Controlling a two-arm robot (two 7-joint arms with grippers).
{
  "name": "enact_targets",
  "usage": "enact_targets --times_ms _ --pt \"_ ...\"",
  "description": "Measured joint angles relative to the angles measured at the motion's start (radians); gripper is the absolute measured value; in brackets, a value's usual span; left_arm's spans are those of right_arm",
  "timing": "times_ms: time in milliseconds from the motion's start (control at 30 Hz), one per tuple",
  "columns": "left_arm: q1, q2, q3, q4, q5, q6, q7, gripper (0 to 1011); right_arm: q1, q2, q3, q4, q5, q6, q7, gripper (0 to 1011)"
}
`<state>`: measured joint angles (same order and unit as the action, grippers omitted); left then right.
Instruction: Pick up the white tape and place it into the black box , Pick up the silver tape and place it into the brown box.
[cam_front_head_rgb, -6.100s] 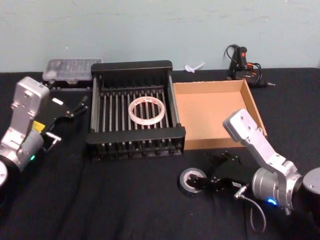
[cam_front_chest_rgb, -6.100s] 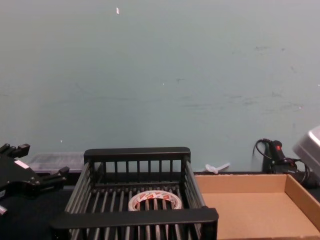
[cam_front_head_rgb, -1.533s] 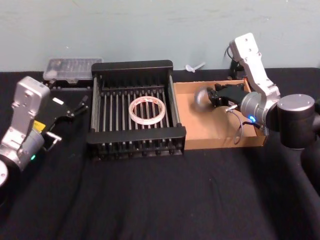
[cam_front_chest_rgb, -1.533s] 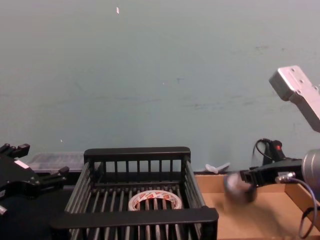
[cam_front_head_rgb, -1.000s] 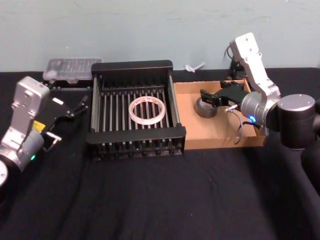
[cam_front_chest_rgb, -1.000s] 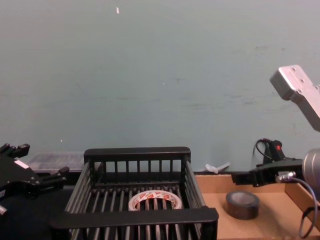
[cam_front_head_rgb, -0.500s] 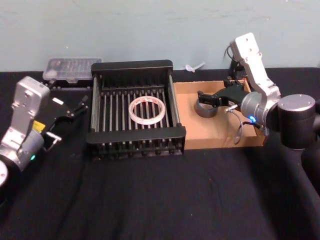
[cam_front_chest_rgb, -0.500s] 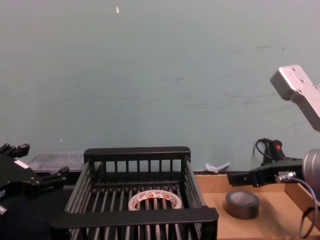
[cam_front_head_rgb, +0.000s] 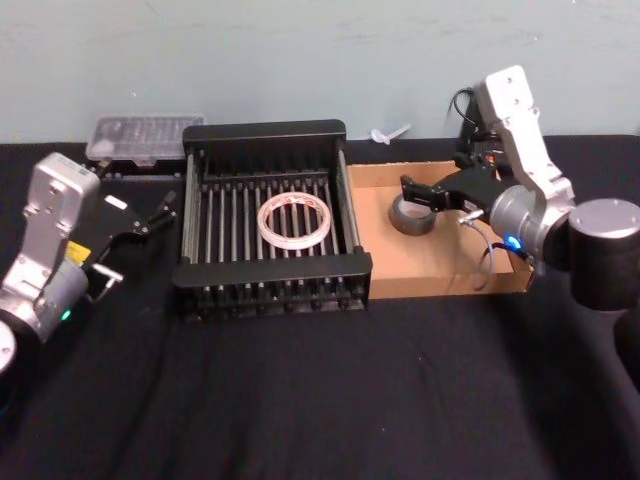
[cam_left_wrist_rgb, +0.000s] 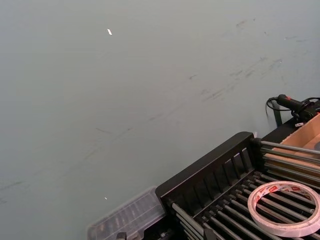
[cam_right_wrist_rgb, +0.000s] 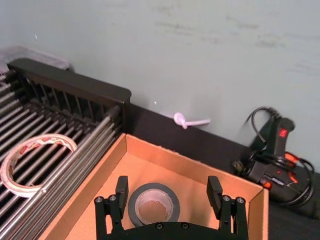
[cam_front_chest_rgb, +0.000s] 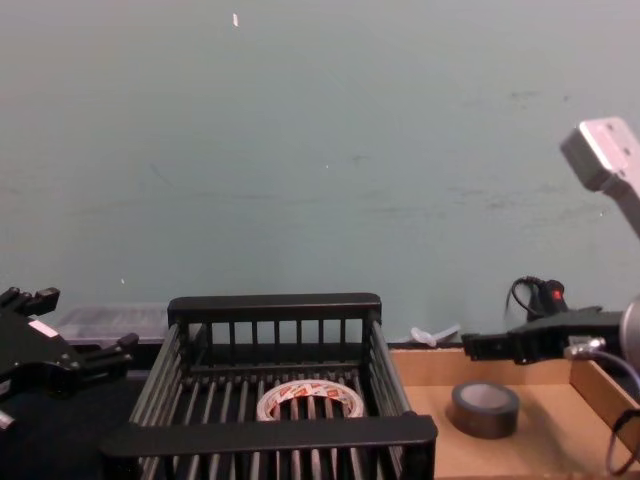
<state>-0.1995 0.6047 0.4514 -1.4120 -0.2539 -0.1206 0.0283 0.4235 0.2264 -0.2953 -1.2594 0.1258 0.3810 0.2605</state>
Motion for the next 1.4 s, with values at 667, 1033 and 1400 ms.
enact_targets --times_ms 667,1033,1400 --pt "0.0 0.0 0.0 0.0 0.0 0.0 0.0 1001 -0.225 0.025 0.075 -0.156 -0.057 -0.35 -0.061 1002" --pt "0.0 0.0 0.0 0.0 0.0 0.0 0.0 1001 -0.251 0.001 0.093 -0.113 -0.094 -0.432 -0.075 1002" --pt "0.0 0.0 0.0 0.0 0.0 0.0 0.0 1001 -0.251 0.001 0.094 -0.111 -0.096 -0.432 -0.076 1002"
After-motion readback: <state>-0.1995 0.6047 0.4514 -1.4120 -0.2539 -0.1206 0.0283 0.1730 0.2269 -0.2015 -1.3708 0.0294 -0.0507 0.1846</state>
